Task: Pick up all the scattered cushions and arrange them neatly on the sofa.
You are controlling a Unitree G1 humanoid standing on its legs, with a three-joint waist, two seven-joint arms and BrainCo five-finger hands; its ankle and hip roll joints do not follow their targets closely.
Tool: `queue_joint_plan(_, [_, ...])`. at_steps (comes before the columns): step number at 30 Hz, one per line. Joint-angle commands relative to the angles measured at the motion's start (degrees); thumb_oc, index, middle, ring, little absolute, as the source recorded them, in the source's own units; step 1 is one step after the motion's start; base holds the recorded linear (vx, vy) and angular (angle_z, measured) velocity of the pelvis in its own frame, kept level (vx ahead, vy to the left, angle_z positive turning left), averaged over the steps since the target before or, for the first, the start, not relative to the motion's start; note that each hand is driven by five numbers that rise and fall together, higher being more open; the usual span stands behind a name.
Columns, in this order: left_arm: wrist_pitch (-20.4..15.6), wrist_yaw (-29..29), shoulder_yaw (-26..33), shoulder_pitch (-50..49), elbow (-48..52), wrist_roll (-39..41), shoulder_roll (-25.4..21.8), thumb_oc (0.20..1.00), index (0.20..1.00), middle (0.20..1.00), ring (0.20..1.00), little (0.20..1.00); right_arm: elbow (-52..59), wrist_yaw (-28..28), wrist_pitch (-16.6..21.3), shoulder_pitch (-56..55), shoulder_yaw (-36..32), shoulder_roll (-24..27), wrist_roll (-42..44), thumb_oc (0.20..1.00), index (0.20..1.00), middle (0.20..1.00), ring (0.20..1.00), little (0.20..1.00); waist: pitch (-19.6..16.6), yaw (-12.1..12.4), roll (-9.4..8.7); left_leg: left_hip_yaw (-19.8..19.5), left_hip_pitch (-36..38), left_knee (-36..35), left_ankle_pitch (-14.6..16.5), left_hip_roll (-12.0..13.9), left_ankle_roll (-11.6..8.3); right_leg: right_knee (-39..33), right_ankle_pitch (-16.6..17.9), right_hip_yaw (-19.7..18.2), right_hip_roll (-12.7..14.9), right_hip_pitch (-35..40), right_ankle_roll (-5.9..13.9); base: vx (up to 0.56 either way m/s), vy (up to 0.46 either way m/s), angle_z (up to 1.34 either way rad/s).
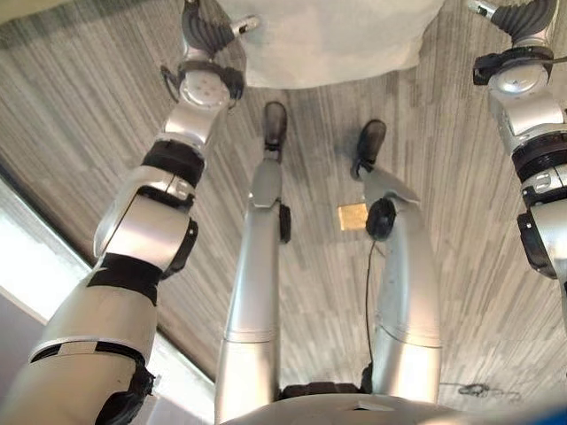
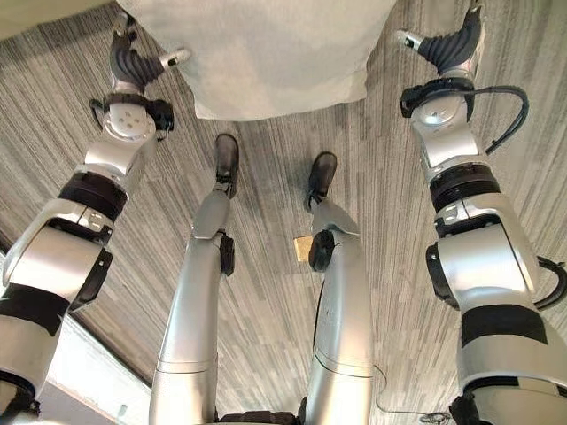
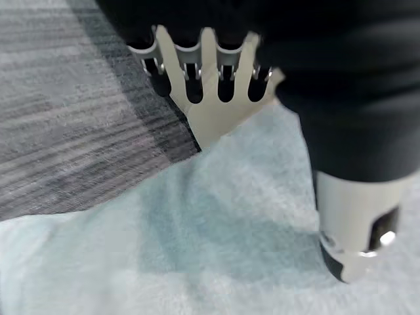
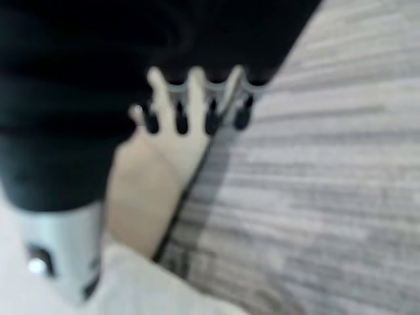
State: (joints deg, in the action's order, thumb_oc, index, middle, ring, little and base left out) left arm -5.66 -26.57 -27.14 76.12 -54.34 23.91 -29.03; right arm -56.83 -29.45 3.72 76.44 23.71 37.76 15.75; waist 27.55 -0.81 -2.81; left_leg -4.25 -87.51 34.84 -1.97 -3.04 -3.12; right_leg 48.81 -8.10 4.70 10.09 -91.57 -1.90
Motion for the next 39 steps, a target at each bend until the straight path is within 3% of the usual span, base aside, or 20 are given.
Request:
queue_joint_plan(1, [-2.5,-0.1,1.4,-12.3,0.2,0.9,2.8,1.0,1.0,1.0,1.0,1.0,0.5,-0.8,3.1,-10.7,3.5,-1.2,2.6,1.0,1.0,1.0,1.0,1.0,-12.5,-0.6,1.35,-2.5,3.2,2.6,8.5,-0.6,0.52,-4.7,0.1,-2.8,-0.1,4.0,8.21,0.05,-0.023,0.02])
queue_joint_plan(9, [-4.8,-1.8,-3.3,-5.3,6.0,3.0,7.2,1.0,1.0,1.0,1.0,1.0,1.8,-0.1,3.7,3.0,13.0,-7.3,1.4,1.0,1.0,1.0,1.0,1.0,-9.2,2.4,4.3,-4.2,-1.4,7.4,7.0,-2.0,-0.16,-0.9,0.1,-1.5,0.1,1.6,8.71,0.03,-0.015,0.05])
queue_joint_plan(10, [-5.1,-1.6,-3.7,-5.1,6.3,3.5,7.0,0.319,0.319,0.319,0.319,0.319,2.2,0.3,3.8,3.8,14.2,-8.3,1.2,0.2,0.2,0.2,0.2,0.2,-8.9,2.7,4.53,-4.3,-1.7,8.0,7.0,-2.0,-0.26,-0.7,0.1,-1.3,0.1,1.6,8.63,0.03,0.01,0.06])
queue_joint_plan(11, [-6.2,-1.7,-3.5,-5.0,7.8,4.9,6.6,0.2,0.2,0.2,0.2,0.2,4.3,0.6,5.0,4.2,13.8,-9.5,2.9,0.2,0.2,0.2,0.2,0.2,-8.7,2.8,4.69,-4.3,-2.0,8.7,6.9,-2.0,-0.41,-0.1,0.2,-1.4,0.0,1.6,8.67,0.02,0.006,0.04])
queue_joint_plan(16, [-8.3,-0.9,-0.4,-8.5,12.1,7.0,5.2,0.2,0.2,0.2,0.2,0.2,12.3,0.4,8.5,0.3,9.2,-9.1,2.8,0.2,0.2,0.2,0.2,0.2,-12.1,2.1,3.73,-3.5,-1.8,8.4,6.9,-2.2,-0.41,-0.1,0.3,-1.4,-1.1,1.6,8.25,0.01,0.007,-0.02])
queue_joint_plan(19, [-9.4,-0.9,2.0,-10.3,15.7,7.0,5.6,0.2,0.2,0.2,0.2,0.2,15.8,0.3,9.4,-2.5,5.8,-8.0,2.2,0.2,0.2,0.2,0.2,0.2,-15.5,1.2,3.03,-2.7,0.3,2.9,5.9,-2.0,-0.64,-3.2,0.9,-1.5,-1.9,2.5,8.14,-0.06,-0.022,-0.04])
queue_joint_plan(22, [-9.7,0.3,3.3,-14.1,20.3,5.1,6.9,0.2,0.2,0.2,0.2,0.2,18.6,1.1,9.8,-7.2,2.8,-8.4,1.0,0.2,0.2,0.2,0.2,0.2,-16.6,0.6,3.03,-3.0,5.2,-1.4,5.0,-1.8,-0.76,-7.3,1.4,-1.2,-2.7,7.4,7.8,-0.07,-0.025,-0.01])
queue_joint_plan(28, [-9.6,3.1,7.4,-29.4,33.4,-0.4,10.6,0.2,0.2,0.2,0.2,0.2,31.1,3.4,12.0,-29.0,-9.3,-12.0,-1.6,0.2,0.2,0.2,0.2,0.2,-17.5,-1.1,3.3,-4.4,24.5,-12.1,4.4,-0.4,-1.15,-18.7,3.4,-0.7,-3.0,25.3,7.63,-0.04,-0.006,-0.11])
queue_joint_plan(30, [-9.5,4.2,7.8,-34.7,37.6,-2.7,10.9,0.2,0.2,0.2,0.2,0.2,36.1,4.5,12.0,-36.2,-11.8,-12.2,-3.5,0.2,0.2,0.2,0.2,0.2,-17.7,-1.7,3.23,-4.5,31.3,-16.3,2.2,-0.4,-1.04,-23.8,6.7,-0.4,-2.2,31.5,7.49,-0.07,0.048,-0.1])
queue_joint_plan(33, [-9.6,5.2,8.1,-39.1,40.9,-3.6,11.0,0.2,0.2,0.2,0.2,0.2,39.3,5.0,12.1,-42.0,-13.6,-12.5,-5.1,0.2,0.2,0.2,0.2,0.2,-18.5,-2.0,3.08,-4.4,38.0,-19.4,2.1,-0.1,-1.0,-27.2,7.5,-0.2,-2.1,37.8,7.65,0.0,0.032,-0.05])
queue_joint_plan(35, [-9.7,6.4,8.4,-44.5,43.3,-4.2,11.1,0.2,0.2,0.2,0.2,0.2,42.5,5.9,11.7,-48.2,-15.0,-13.4,-6.9,0.2,0.2,0.2,0.2,0.2,-19.5,-2.2,2.7,-4.0,46.4,-22.4,2.5,0.2,-0.79,-31.0,8.2,0.0,-1.9,45.9,7.85,0.09,0.025,-0.01])
queue_joint_plan(36, [-9.7,6.4,8.4,-44.6,43.3,-4.3,11.0,0.2,0.2,0.2,0.2,0.2,42.6,5.9,11.7,-48.3,-15.0,-13.4,-6.9,0.2,0.2,0.2,0.2,0.2,-19.3,-2.2,2.69,-4.0,46.8,-22.5,2.4,0.2,-0.79,-31.1,8.2,0.0,-1.9,46.2,7.85,0.15,0.034,-0.12])
queue_joint_plan(39, [-9.5,8.3,9.1,-54.1,47.4,-3.7,10.9,0.2,0.2,0.2,0.2,0.2,46.5,7.8,10.4,-57.2,-16.0,-15.1,-8.5,0.2,0.2,0.2,0.2,0.2,-19.4,-2.2,2.07,-2.4,62.6,-27.1,2.9,0.7,-0.43,-37.5,9.1,0.4,-2.3,62.7,8.2,0.2,0.056,-0.11])
